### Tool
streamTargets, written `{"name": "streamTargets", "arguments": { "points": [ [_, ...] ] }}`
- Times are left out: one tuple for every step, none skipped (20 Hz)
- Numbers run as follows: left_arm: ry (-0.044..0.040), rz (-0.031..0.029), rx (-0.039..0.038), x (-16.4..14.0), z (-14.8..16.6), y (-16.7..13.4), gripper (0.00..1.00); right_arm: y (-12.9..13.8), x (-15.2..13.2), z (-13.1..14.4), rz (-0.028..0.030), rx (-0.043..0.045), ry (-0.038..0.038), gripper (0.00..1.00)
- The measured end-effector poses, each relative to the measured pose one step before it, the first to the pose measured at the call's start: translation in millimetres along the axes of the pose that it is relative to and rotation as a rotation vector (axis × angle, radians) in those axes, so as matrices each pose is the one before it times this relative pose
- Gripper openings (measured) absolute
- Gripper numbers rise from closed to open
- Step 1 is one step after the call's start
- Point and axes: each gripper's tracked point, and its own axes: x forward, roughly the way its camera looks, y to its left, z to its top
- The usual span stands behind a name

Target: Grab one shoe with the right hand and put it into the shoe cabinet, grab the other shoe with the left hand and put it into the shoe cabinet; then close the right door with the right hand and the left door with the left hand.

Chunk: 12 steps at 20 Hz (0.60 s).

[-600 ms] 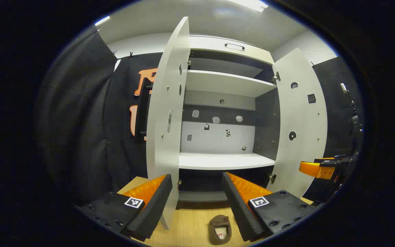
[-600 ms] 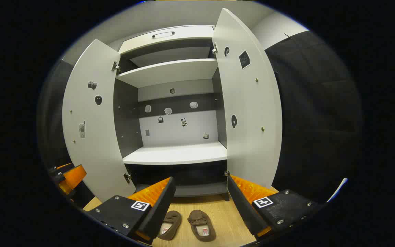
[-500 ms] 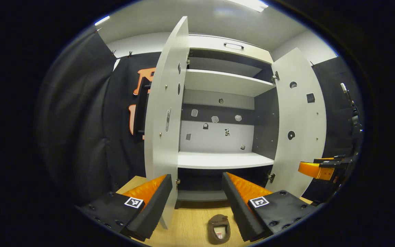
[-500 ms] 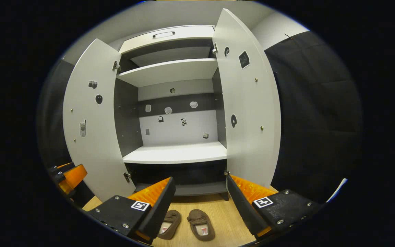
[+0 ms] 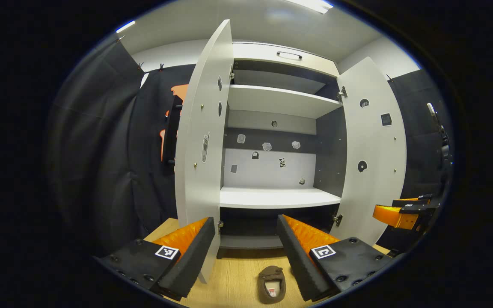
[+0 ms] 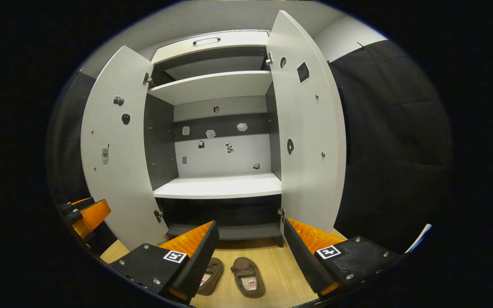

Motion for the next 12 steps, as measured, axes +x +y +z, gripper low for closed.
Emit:
{"name": "streamTargets", "arguments": {
  "points": [
    [0.00215,-0.00208,0.00015,-0.78,-0.63,-1.23,0.96,0.01,0.80,0.64,0.00193,0.00026,-0.00209,0.94],
    [0.00296,-0.00432,-0.00605,-0.57,-1.31,-1.78,0.96,-0.43,0.03,-0.17,0.00004,-0.00344,-0.00118,0.94],
    [0.00404,-0.00246,-0.00754,-0.12,-1.35,-0.73,0.96,-0.72,0.23,-1.39,-0.00082,-0.00572,0.00063,0.94],
    [0.00394,-0.00062,-0.00633,-0.16,-1.14,-0.73,0.94,-1.10,0.84,-3.14,-0.00173,-0.00621,0.00520,0.94],
    [0.00346,0.00040,-0.00363,-0.42,-0.57,-0.25,0.97,-1.08,0.73,-4.42,-0.00109,-0.00338,0.00931,0.94],
    [0.00227,0.00167,-0.00121,0.08,-1.03,0.12,0.96,0.20,0.69,-5.11,0.00224,0.00106,0.01000,0.94],
    [0.00152,0.00186,-0.00014,-0.49,-0.42,0.35,0.96,0.07,1.64,-6.74,0.00026,-0.00099,0.01073,0.94],
    [0.00193,0.00205,0.00007,0.40,-0.88,0.22,0.96,-1.16,1.73,-8.88,-0.00093,-0.00607,0.01636,0.94],
    [0.00227,0.00228,0.00008,-0.44,-0.50,0.49,0.96,-0.41,3.02,-10.12,0.00007,-0.00826,0.02048,0.94],
    [0.00077,0.00298,-0.00116,-1.13,-0.73,0.58,0.96,0.22,2.73,-11.31,0.00372,-0.00955,0.02117,0.94],
    [0.00144,0.00133,-0.00185,-0.53,-1.09,0.24,0.96,1.87,4.12,-12.06,0.00751,-0.00945,0.02516,0.94],
    [0.00398,0.00159,-0.00133,-1.06,-0.92,0.40,0.96,1.50,5.09,-13.74,0.00423,-0.00992,0.02639,0.94]
  ]
}}
